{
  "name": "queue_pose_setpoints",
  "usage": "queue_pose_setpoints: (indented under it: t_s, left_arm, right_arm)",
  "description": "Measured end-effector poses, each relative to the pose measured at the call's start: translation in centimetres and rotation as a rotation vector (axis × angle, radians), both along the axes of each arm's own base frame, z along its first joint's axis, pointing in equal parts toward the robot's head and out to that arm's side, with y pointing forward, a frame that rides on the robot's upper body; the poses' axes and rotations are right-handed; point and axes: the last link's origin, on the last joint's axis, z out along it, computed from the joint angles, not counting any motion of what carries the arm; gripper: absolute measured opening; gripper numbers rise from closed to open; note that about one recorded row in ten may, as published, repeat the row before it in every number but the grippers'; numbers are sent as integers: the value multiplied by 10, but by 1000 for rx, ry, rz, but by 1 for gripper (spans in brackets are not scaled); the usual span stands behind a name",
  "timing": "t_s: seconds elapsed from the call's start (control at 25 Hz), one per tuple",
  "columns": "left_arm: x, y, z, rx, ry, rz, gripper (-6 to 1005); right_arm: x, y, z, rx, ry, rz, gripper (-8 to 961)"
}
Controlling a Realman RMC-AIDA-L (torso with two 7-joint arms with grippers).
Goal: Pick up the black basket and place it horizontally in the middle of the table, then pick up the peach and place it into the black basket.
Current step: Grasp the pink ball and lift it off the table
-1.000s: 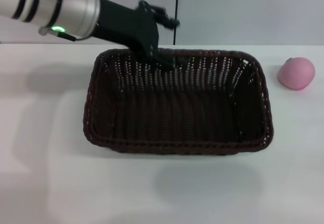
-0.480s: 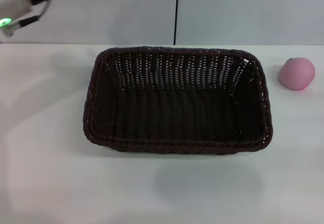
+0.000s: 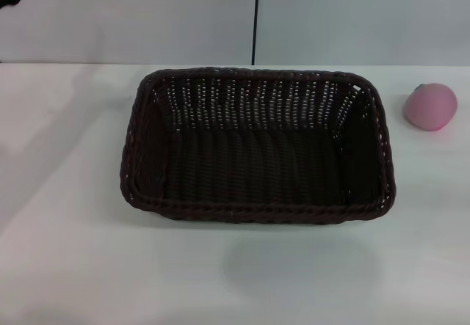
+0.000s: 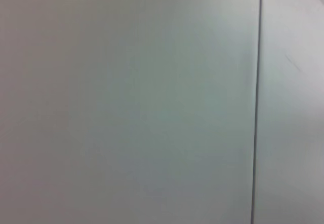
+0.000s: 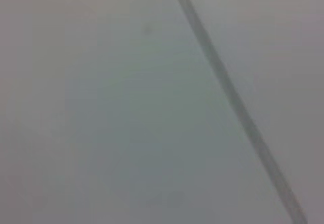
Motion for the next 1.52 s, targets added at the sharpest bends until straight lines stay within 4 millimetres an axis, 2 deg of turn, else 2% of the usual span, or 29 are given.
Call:
queue_pose_setpoints:
  t_s: [0.16, 0.32, 0.56, 0.84, 1.24, 1.52]
  left_arm:
    - [-13, -10, -1, 6, -25, 34, 838]
    - [-18, -15, -1, 4, -27, 49, 838]
    - [-18, -15, -7, -27, -27, 51, 838]
    - [-18, -15, -7, -29, -29, 52, 838]
    - [-24, -19, -11, -35, -46, 79, 837]
    - [-26, -20, -12, -40, -52, 89, 837]
  right_arm:
    - [-20, 11, 23, -273, -49, 35, 562]
    - [-46, 22, 40, -537, -181, -43, 564]
    - [-76, 49, 45, -832, -323, -180, 566]
    - [-94, 75, 19, -1036, -555, -335, 568]
    - [-104, 99, -35, -1111, -814, -471, 760]
    - [-104, 104, -55, -1110, -841, -478, 757]
